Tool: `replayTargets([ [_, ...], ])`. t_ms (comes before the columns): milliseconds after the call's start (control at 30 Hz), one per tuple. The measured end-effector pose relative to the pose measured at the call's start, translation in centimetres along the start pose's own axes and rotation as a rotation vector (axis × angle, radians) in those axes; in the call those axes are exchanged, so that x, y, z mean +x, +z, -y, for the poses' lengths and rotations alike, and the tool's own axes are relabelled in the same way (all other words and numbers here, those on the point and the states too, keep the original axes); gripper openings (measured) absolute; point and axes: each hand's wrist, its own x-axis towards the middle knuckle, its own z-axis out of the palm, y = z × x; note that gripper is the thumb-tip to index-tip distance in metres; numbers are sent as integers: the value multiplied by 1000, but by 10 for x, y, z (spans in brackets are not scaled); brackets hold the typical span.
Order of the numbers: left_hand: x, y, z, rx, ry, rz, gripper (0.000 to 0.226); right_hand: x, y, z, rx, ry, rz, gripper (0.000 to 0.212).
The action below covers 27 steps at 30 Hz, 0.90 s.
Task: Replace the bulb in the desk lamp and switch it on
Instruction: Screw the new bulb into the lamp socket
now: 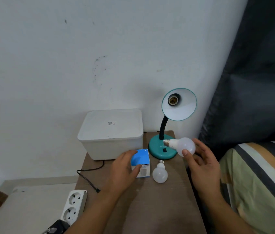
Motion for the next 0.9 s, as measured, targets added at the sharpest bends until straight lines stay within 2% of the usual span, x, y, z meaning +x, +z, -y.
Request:
replayTargets([
  [67,8,-9,-12,-14,50,-37,46,6,-5,7,12,-27,-7,52],
  [333,68,-37,-71,-101,172,-8,62,40,-6,31,90,-138,25,54],
  [600,138,-38,-109,-76,350,128,106,79,1,35,-112,-386,68,54],
  [700,156,-33,-110,-51,362,172,120,94,4,36,-238,-458,69,57],
  [900,171,-19,-110,-10,403,239,123,115,14,35,-460,-590,109,60],
])
